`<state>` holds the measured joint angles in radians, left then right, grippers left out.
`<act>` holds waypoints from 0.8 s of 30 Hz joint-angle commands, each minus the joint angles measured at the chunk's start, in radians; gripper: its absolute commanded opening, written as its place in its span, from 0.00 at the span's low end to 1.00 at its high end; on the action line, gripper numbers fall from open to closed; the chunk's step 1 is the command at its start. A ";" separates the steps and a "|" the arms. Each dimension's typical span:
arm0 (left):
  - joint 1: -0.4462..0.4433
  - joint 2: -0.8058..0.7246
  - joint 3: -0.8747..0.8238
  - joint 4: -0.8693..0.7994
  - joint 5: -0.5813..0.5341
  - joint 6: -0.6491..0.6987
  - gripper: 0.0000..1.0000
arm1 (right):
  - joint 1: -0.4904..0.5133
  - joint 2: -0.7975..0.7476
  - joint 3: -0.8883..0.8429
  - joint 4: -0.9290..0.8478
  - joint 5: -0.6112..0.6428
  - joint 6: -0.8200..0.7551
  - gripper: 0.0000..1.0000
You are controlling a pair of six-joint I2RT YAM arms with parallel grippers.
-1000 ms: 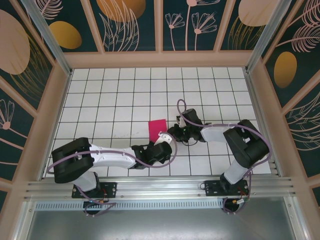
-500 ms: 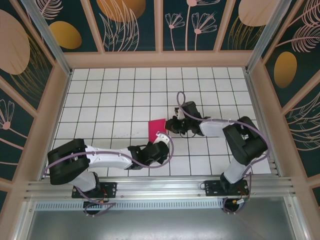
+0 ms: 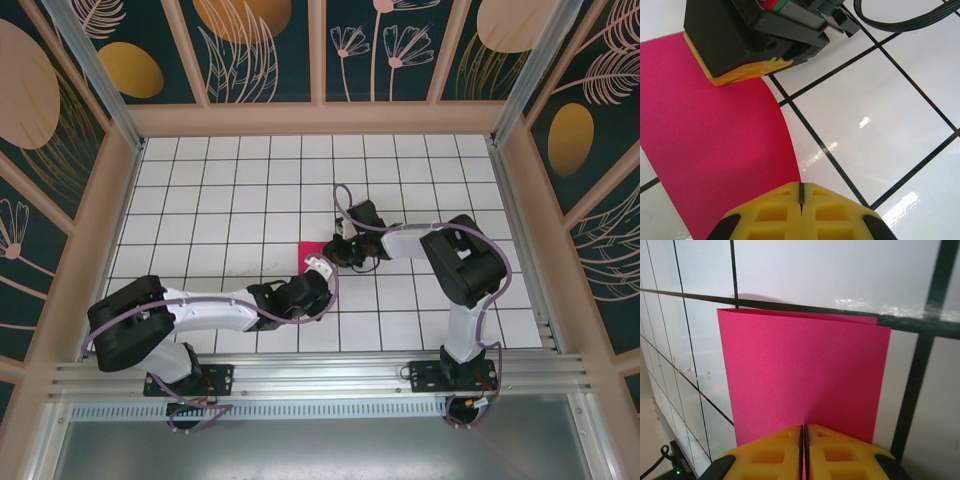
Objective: Fold a paper plane with a square sheet of paper (pick it up from the middle)
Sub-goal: Third fold the triangle at the center of the table.
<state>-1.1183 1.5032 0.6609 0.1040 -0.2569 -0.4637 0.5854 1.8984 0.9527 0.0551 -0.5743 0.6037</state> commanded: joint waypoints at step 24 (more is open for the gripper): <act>0.176 0.063 0.028 0.021 0.123 0.115 0.00 | 0.011 0.024 0.035 -0.096 -0.004 -0.095 0.16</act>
<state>-0.9489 1.5581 0.6827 0.1207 -0.1162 -0.3664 0.5873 1.9011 0.9756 0.0002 -0.5770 0.5282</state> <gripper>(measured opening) 0.047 0.154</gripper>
